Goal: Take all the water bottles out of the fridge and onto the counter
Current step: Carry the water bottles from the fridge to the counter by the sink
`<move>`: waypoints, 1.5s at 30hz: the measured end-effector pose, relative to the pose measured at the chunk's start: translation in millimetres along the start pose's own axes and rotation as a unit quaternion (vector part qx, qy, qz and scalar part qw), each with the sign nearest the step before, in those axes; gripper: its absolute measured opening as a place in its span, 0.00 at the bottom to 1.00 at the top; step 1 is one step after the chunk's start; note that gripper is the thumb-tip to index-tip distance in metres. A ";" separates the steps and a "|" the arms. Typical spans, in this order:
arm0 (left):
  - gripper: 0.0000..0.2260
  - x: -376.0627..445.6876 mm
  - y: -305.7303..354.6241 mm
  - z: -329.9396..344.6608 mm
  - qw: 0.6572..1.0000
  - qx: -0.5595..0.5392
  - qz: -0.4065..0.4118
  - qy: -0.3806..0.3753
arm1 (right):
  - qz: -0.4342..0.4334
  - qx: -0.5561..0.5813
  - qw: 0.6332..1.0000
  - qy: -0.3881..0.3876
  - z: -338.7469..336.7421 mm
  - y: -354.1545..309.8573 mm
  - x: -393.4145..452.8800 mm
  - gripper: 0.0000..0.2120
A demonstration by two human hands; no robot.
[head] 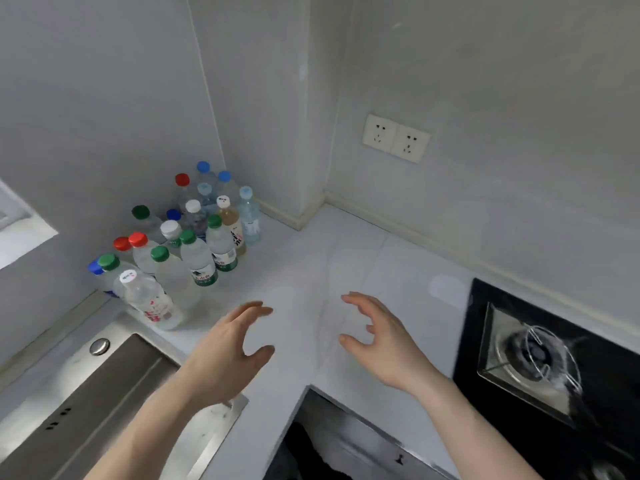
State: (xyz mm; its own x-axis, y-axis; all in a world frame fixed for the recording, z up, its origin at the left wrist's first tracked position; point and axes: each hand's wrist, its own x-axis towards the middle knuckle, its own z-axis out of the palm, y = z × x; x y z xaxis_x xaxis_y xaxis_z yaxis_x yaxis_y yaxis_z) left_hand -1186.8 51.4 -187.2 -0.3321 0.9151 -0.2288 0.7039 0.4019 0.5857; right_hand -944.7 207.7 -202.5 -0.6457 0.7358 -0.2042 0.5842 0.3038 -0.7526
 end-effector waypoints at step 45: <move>0.21 -390.4 589.5 435.5 0.653 0.044 0.671 -0.348 | 0.380 0.039 0.677 0.629 -101.6 182.6 -866.9 0.27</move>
State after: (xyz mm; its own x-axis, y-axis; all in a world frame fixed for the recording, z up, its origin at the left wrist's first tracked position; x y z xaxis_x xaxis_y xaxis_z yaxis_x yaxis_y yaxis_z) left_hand -368.7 -54.4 -91.2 0.9653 0.2271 0.1289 0.1114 -0.8047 0.5831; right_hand -228.3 -313.2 -99.3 0.7850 0.6102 0.1068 0.4535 -0.4487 -0.7701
